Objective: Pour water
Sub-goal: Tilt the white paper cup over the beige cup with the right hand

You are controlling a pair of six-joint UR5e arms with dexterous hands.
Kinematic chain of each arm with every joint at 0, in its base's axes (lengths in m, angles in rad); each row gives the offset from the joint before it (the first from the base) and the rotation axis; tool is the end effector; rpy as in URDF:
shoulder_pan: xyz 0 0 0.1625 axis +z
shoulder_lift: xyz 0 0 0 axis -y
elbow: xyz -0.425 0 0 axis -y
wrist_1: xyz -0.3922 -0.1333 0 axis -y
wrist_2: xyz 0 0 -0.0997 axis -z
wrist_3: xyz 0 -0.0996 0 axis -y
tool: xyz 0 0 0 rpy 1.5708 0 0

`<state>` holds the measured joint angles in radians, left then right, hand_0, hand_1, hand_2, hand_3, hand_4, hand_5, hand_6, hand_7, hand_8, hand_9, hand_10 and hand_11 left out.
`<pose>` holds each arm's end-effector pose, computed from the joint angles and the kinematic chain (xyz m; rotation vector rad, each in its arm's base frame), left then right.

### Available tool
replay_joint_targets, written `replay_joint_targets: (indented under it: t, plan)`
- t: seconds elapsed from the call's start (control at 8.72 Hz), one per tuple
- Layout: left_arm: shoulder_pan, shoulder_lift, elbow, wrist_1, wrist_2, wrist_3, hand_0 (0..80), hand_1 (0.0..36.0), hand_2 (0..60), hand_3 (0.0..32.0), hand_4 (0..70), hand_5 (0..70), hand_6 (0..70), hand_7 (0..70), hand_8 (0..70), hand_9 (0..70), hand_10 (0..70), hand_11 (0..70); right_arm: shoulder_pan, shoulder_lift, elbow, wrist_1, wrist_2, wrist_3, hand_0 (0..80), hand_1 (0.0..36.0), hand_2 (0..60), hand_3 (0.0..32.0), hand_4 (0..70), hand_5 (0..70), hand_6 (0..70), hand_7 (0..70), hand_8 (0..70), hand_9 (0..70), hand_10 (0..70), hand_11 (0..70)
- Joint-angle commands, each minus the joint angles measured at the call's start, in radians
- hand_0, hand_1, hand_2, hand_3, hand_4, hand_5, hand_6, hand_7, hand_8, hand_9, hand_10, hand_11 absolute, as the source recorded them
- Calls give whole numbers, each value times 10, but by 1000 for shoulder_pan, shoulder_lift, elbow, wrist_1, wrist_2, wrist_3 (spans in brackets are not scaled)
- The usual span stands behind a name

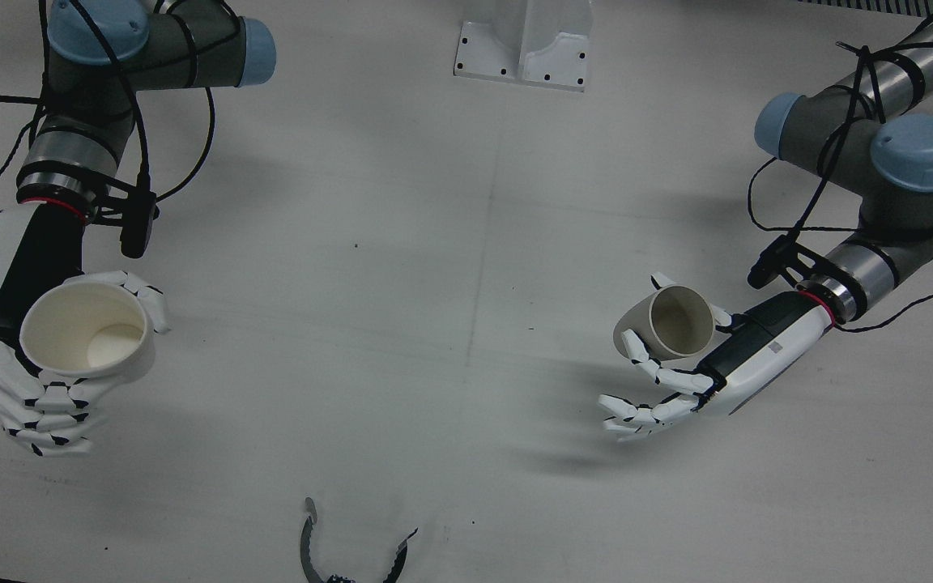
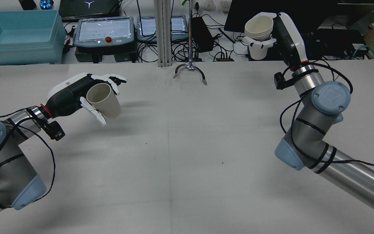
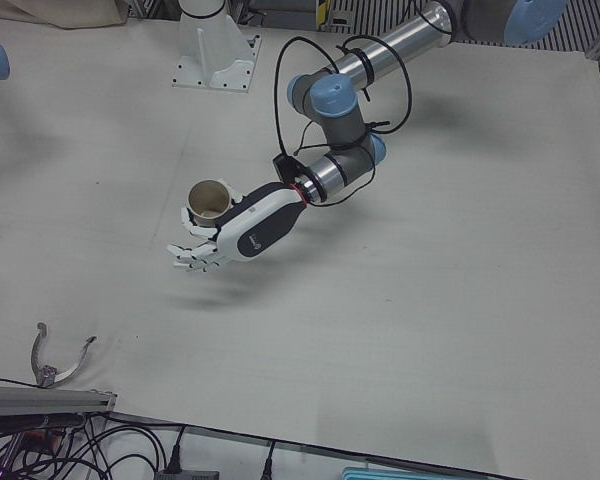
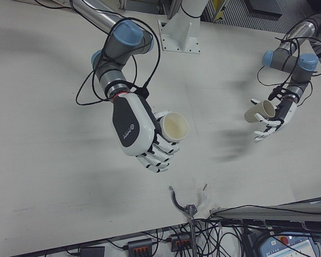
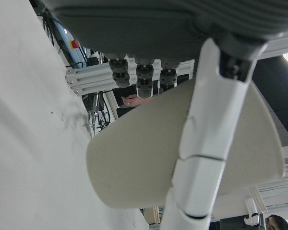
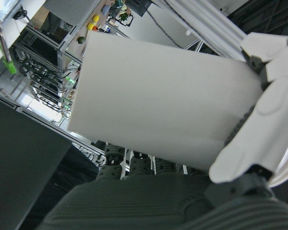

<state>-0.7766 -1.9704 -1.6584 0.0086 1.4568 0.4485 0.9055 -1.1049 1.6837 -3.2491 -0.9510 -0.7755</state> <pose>0.3592 -0.5557 0.4133 -0.3181 2.2877 -1.2173 -0.2427 -0.6189 0.3797 0.5912 -2.3266 1.5824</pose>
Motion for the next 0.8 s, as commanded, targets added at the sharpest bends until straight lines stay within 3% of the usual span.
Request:
replay_joint_targets:
  t: [0.0,0.34,0.57,0.69]
  plan:
    - [83,-109,-3,66,4,79,800,214,0,0,621,386,147,298,104,169,63,110,-10,10,271,-119,-35,-285,486,360,600,0,400,700,592,700,415,555,277,417]
    - [181,-151,-3,70,5,157,800,217,0,0,616,383,146,296,104,170,63,110,-71,85,376,-187,-41,-515,554,360,600,0,467,700,642,700,426,566,327,488]
    - [192,-154,-3,71,5,161,800,221,0,0,612,383,145,294,104,170,62,109,-100,105,398,-228,-136,-637,578,360,600,0,527,700,653,700,414,549,335,498]
    - [192,-163,-3,71,5,159,800,223,0,0,609,384,145,295,105,172,62,109,-124,106,387,-259,-178,-662,572,360,600,0,500,700,639,700,403,534,332,495]
